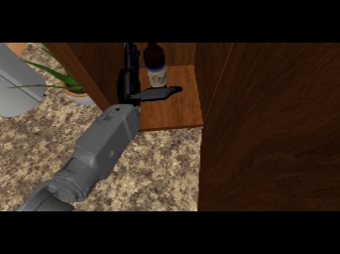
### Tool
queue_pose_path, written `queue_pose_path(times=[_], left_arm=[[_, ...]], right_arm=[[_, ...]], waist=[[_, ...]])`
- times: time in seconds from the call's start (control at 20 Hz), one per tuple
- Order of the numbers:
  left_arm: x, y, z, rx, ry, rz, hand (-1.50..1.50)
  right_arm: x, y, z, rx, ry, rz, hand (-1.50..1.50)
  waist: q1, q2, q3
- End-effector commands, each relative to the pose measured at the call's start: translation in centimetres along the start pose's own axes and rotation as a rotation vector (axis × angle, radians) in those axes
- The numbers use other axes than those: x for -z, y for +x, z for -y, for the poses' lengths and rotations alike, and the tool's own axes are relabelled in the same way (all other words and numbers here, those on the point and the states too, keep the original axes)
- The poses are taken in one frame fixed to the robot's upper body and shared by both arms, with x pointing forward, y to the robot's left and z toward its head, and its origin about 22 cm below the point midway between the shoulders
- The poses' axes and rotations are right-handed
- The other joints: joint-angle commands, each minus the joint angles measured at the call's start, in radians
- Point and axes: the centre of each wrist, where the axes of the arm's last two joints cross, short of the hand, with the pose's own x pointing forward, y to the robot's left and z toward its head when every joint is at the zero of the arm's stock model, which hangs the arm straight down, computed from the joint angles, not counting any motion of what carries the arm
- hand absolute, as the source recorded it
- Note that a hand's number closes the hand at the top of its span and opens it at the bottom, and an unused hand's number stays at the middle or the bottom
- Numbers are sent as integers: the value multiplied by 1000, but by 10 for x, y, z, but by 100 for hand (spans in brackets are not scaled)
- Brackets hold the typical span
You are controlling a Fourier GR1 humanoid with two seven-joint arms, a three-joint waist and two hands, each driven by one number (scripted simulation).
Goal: Pick up the wine, place it into the cabinet and close the cabinet
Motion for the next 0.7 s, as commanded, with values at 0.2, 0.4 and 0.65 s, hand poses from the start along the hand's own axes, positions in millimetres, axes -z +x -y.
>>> queue_pose_path(times=[0.2, 0.4, 0.65], left_arm=[[-41, -25, -18, -32, 54, -66, -150], [-62, -17, 6, -41, 8, -76, -150], [-107, -4, 32, -41, -7, -72, -150]], right_arm=[[-19, 22, -10, -7, -15, 37, -150], [-9, 5, -1, -18, -31, 25, -150], [-19, 15, -9, -19, -61, 27, -150]], waist=[[5, -11, -2], [30, -10, -1], [60, -13, -1]])
